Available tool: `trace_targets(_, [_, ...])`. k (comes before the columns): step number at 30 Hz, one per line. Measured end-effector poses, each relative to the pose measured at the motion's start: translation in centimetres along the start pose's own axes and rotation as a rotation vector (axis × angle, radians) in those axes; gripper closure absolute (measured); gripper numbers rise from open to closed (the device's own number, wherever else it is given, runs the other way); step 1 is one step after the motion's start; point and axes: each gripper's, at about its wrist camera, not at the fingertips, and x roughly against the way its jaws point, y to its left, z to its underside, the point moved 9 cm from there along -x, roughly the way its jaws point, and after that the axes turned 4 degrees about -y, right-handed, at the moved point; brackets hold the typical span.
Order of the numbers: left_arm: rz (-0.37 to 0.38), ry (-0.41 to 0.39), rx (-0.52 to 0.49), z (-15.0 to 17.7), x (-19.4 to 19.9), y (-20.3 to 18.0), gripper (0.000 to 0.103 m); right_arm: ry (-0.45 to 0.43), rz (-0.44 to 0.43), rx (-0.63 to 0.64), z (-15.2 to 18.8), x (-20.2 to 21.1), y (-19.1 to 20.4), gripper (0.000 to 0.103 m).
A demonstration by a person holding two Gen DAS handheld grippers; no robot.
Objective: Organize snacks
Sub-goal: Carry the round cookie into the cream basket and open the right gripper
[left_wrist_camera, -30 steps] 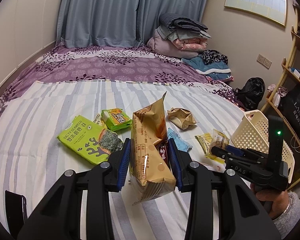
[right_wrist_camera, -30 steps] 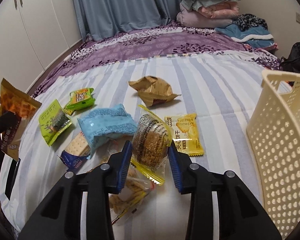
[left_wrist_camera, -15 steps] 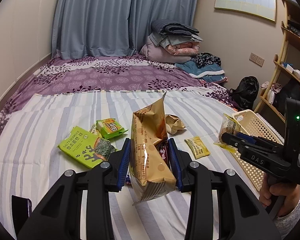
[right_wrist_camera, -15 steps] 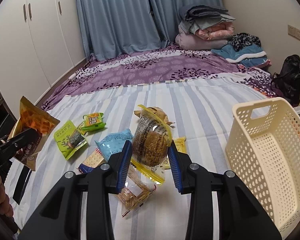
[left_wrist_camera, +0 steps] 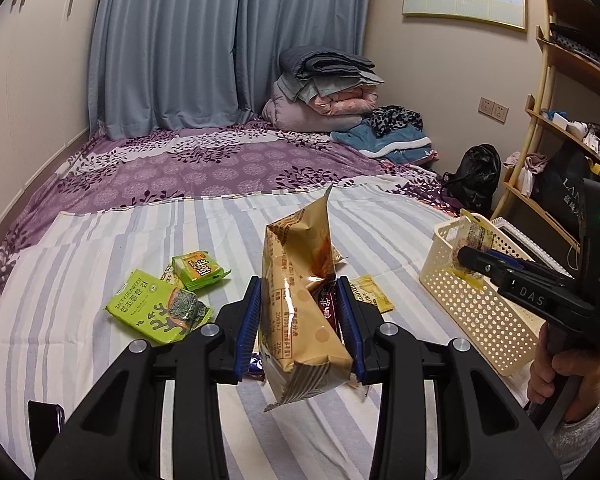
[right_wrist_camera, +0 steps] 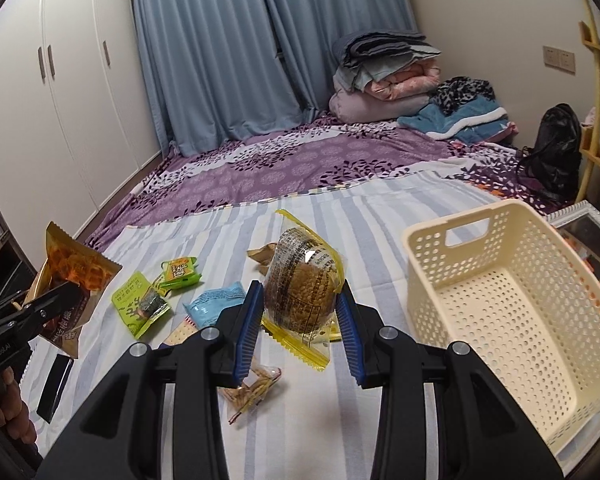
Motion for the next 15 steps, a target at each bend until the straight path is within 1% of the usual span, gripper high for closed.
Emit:
trace_targets(9, [0.035, 0.007, -0.063, -0.4, -0.1, -3.4, 0.065, -0.054, 0.103, -0.065, -0.3, 2.6, -5.5, 0.066])
trace_targets(15, [0.071, 0.02, -0.1, -0.6, -1.0, -6.5, 0.065, -0.059, 0.184, -0.109, 0.4, 3.5, -9.8, 0.066])
